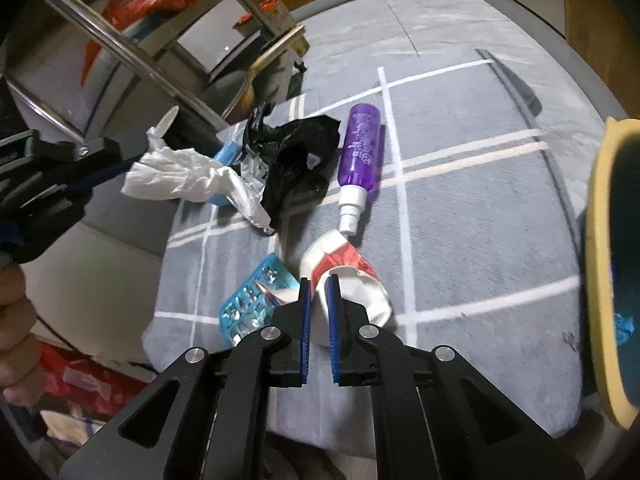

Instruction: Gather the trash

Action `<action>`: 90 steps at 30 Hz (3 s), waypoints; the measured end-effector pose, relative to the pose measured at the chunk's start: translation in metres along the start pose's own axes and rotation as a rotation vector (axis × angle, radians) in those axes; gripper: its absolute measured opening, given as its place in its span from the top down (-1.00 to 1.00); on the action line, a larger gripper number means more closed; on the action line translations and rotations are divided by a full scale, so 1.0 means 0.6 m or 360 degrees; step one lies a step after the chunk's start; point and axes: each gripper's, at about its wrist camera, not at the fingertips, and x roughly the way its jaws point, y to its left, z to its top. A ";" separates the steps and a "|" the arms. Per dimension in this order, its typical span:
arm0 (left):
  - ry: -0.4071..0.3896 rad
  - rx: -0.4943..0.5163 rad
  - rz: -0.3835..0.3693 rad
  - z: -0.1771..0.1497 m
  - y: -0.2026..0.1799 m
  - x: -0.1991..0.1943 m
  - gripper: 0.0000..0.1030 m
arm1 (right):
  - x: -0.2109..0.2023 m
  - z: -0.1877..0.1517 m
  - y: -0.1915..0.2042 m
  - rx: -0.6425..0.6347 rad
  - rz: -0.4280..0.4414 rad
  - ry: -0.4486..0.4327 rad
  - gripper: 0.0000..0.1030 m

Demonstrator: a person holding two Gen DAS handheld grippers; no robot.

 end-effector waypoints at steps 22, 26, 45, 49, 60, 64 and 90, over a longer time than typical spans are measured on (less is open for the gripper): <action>0.0047 0.0109 -0.0088 -0.018 -0.053 0.016 0.95 | -0.024 -0.047 -0.066 0.0123 -0.0163 -0.0012 0.40; 0.0050 0.0116 -0.0092 -0.019 -0.054 0.018 0.95 | -0.021 -0.055 -0.058 0.0185 -0.0106 -0.0008 0.34; 0.0063 0.0157 -0.0113 -0.023 -0.072 0.021 0.95 | -0.025 -0.058 -0.058 0.0073 -0.0175 -0.0048 0.72; 0.0063 0.0164 -0.0125 -0.024 -0.081 0.021 0.95 | -0.061 -0.056 -0.063 0.0048 -0.0204 -0.0120 0.72; 0.0075 0.0252 -0.0218 -0.035 -0.153 0.030 0.95 | -0.178 -0.061 -0.122 0.0145 -0.0287 -0.0354 0.72; 0.0110 0.0300 -0.0257 -0.043 -0.191 0.047 0.95 | -0.223 -0.073 -0.160 0.0213 -0.0326 -0.0426 0.72; 0.0411 0.0835 -0.0369 -0.193 -0.441 0.228 0.95 | -0.334 -0.148 -0.321 0.0523 -0.0519 -0.0567 0.71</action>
